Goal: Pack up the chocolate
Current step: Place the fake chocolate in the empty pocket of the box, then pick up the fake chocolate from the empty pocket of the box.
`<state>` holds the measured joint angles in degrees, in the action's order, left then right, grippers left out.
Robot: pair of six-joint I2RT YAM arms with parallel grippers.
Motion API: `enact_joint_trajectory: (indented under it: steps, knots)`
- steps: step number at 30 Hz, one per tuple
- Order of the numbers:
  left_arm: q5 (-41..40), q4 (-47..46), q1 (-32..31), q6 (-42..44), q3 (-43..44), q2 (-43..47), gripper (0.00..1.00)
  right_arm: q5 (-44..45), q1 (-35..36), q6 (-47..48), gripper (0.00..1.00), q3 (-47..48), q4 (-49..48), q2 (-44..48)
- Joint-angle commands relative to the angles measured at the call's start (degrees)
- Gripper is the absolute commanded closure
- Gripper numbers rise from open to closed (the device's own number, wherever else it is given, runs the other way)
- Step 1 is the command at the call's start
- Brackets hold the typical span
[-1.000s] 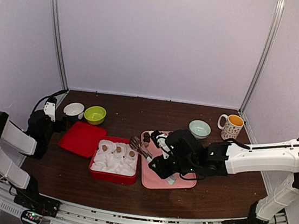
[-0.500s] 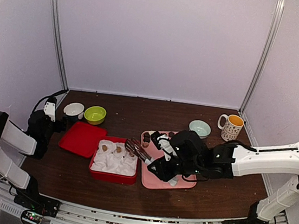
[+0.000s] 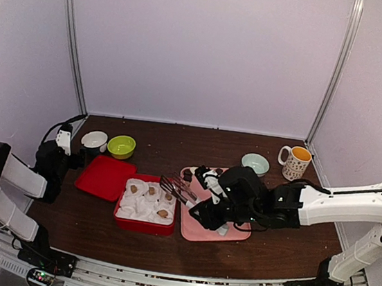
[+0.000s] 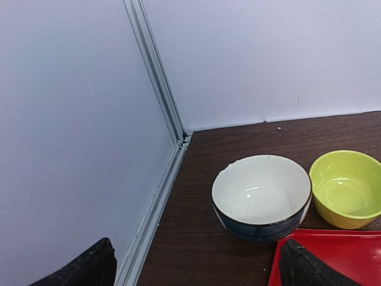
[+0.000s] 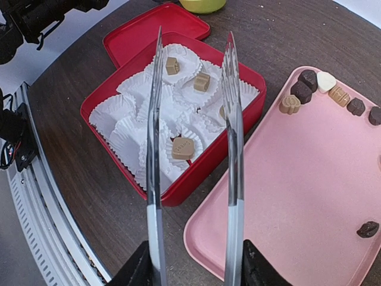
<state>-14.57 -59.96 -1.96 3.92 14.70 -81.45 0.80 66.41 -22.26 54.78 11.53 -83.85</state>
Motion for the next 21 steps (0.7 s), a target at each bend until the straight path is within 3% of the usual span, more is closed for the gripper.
enact_joint_trajectory:
  steps: [1, 12, 21]
  knots:
    - [-0.1, -2.7, 0.4, -0.6, 1.2, -0.4, 0.02, 4.5, 0.3, 0.1, 0.57, -0.3, -1.0, 2.6]
    - [0.0, -2.7, 0.4, -0.6, 1.1, -0.5, 0.02, 10.5, -1.8, -3.0, 0.61, 0.2, 3.9, 2.2]
    - [-0.1, -2.7, 0.4, -0.6, 1.1, -0.5, 0.02, 1.5, -2.8, 0.9, 0.61, -0.9, 4.7, 3.4]
